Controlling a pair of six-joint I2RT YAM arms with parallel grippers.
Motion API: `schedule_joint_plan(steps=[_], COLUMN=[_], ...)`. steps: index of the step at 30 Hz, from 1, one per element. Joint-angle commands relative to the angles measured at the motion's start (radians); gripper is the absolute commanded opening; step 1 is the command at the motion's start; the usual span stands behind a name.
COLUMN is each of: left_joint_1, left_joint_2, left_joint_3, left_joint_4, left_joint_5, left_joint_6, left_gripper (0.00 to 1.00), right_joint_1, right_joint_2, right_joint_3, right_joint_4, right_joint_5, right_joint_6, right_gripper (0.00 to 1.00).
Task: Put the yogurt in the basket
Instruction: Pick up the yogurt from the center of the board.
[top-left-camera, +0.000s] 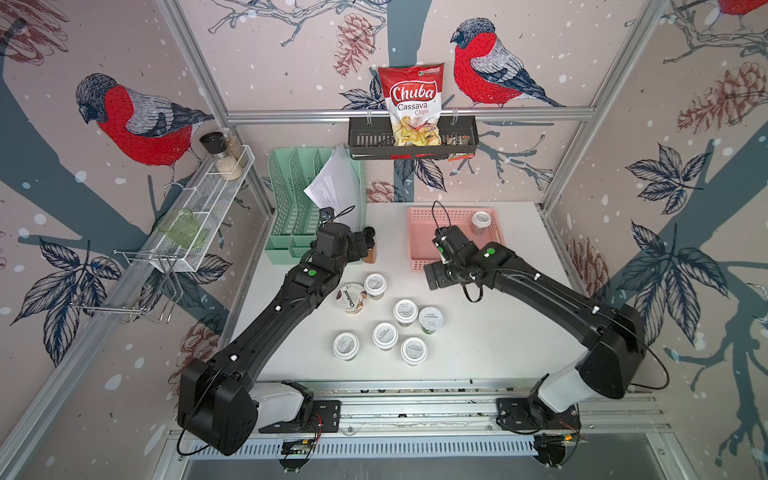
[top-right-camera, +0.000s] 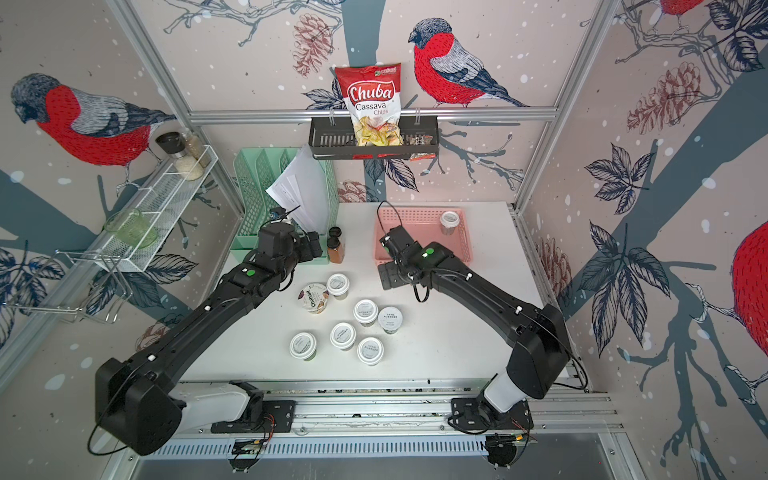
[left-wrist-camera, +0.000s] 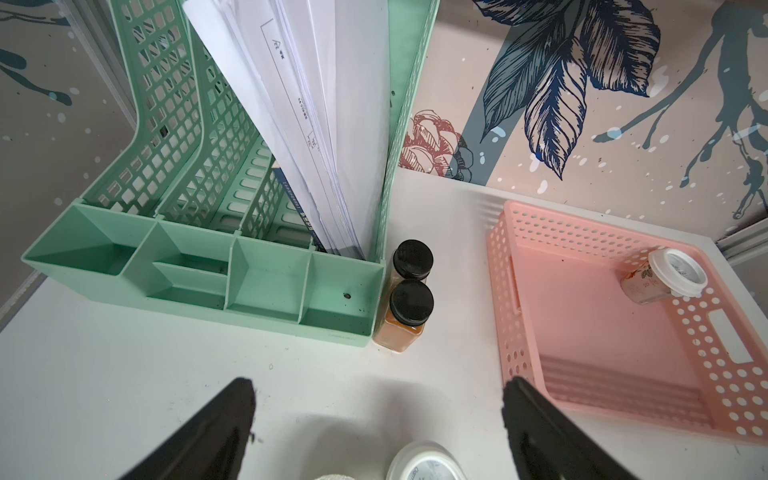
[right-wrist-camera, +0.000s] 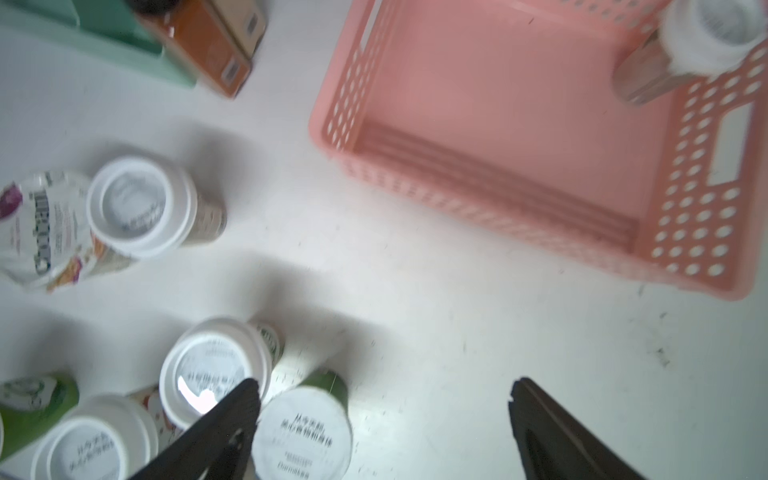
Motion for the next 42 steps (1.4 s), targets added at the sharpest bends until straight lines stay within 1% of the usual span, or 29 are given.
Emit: schedule_joint_plan(steps=[1,4,9,13,18,26,31,42], left_joint_1=[-0.002,-0.001,-0.002,-0.002,-0.002,-0.002,-0.002,-0.005], left_joint_2=[-0.001,0.002,0.002,-0.001,0.000,0.000,-0.002,0.000], left_joint_3=[-0.002,-0.004,-0.005,-0.006,-0.006,-0.008,-0.008,-0.009], left_joint_4=[-0.008,-0.006,-0.007,-0.003,-0.002,-0.001,0.000,0.000], left_joint_5=[0.027,0.028,0.017,0.015,0.015,0.012,0.014,0.010], left_joint_6=[0.011,0.018,0.024,0.028,0.030,0.034,0.036,0.039], left_gripper=[0.96,0.96,0.96,0.96,0.96,0.96,0.96,0.96], right_joint_1=[0.067,0.111,0.160,0.166,0.162,0.155,0.153,0.139], right_joint_2=[-0.026,-0.027,-0.004,0.006,0.038,0.079,0.087,0.101], right_joint_3=[-0.084,-0.140,-0.192,-0.215,-0.221,-0.235,-0.243,-0.247], right_joint_4=[0.014,0.041,0.064,0.080,0.098,0.114,0.132,0.137], right_joint_5=[-0.034,-0.072,-0.084,-0.090,-0.076,-0.065,-0.065,-0.047], right_joint_6=[0.100,0.101,0.093,0.090,0.085,0.082,0.081,0.061], right_gripper=[0.95,0.95,0.97,0.98,1.00,1.00,0.95,0.88])
